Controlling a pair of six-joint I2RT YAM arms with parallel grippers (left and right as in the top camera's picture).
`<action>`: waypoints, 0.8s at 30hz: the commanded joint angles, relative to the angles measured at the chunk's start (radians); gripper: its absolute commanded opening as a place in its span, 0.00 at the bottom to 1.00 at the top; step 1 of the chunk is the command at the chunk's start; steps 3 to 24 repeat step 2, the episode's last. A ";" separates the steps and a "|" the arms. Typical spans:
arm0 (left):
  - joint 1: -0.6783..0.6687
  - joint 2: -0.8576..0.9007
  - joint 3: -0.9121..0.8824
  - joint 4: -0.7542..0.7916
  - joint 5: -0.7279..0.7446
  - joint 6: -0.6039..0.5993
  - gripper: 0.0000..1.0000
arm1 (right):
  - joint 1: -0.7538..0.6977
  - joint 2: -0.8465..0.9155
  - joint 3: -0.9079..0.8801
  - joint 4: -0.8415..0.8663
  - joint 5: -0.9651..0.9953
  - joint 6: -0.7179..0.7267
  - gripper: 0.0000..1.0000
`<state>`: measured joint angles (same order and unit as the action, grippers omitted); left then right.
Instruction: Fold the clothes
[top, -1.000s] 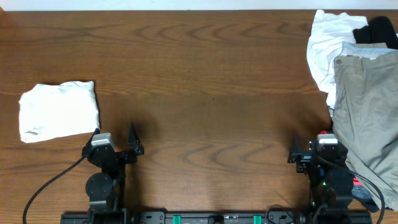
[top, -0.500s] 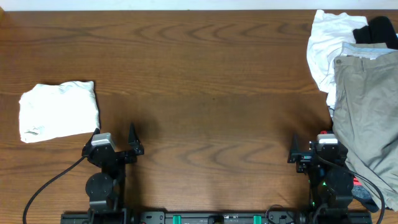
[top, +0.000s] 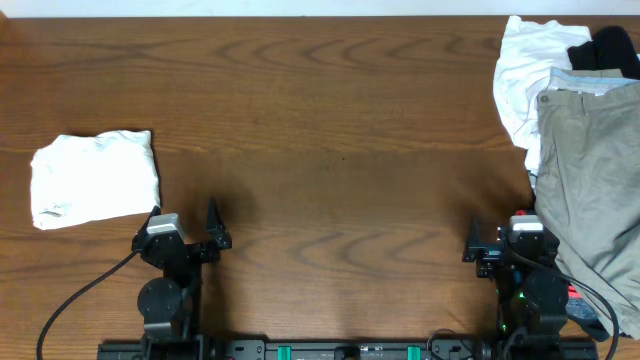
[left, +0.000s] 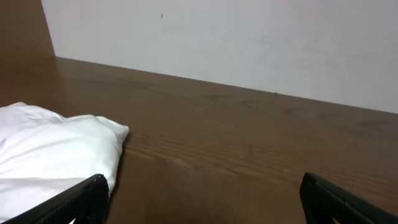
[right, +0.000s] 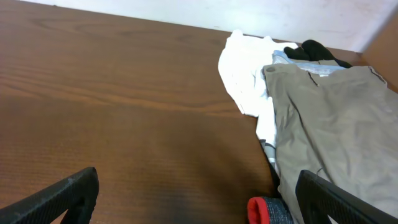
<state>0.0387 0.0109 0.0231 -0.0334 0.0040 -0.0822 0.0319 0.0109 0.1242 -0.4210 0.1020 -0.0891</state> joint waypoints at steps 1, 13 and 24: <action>0.005 -0.007 -0.019 -0.039 -0.016 -0.008 0.98 | -0.007 -0.006 -0.002 -0.002 -0.001 -0.013 0.99; 0.005 -0.007 -0.019 -0.039 -0.016 -0.008 0.98 | -0.007 -0.006 -0.002 -0.002 -0.001 -0.013 0.99; 0.005 -0.007 -0.019 -0.039 -0.016 -0.008 0.98 | -0.007 -0.006 -0.002 -0.002 -0.001 -0.013 0.99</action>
